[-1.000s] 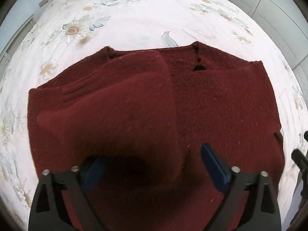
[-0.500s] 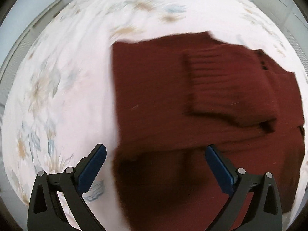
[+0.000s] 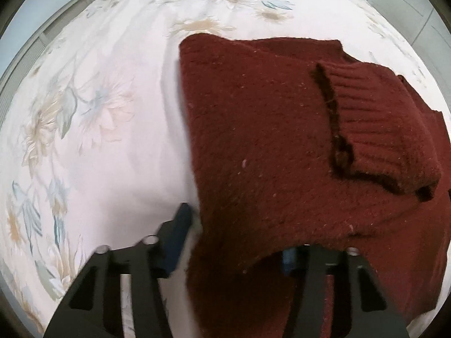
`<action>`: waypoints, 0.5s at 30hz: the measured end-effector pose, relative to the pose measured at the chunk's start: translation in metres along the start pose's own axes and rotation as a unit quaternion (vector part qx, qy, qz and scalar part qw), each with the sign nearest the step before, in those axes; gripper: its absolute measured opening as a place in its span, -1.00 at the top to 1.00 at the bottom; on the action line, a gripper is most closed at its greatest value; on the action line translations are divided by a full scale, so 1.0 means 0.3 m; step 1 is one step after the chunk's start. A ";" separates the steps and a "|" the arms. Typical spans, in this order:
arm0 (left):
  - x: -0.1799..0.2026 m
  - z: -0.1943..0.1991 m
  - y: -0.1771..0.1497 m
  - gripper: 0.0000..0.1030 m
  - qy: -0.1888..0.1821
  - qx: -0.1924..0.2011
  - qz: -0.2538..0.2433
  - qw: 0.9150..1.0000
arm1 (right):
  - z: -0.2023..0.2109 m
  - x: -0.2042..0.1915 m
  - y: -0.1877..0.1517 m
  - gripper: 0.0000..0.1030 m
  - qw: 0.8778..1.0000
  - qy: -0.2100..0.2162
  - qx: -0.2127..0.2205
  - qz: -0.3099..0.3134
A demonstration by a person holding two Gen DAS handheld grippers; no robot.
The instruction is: Fold small clothes
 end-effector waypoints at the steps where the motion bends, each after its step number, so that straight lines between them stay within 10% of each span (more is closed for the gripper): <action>1: 0.004 -0.002 0.008 0.39 -0.003 0.001 -0.002 1.000 | 0.002 -0.031 0.030 -0.99 1.000 0.002 0.006 0.012; 15: -0.042 -0.003 0.013 0.67 -0.040 0.005 0.018 0.999 | -0.098 -0.540 0.253 -0.99 0.986 0.057 0.012 0.154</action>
Point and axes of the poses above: each gripper's, at about its wrist camera, not at the fingertips, and z roughly against the way its jaws point, x to its right, y to its top, the point moved 10 cm from there along -z, roughly the way its jaws point, and after that the axes turned 10 degrees about -y, right-handed, at the moved point
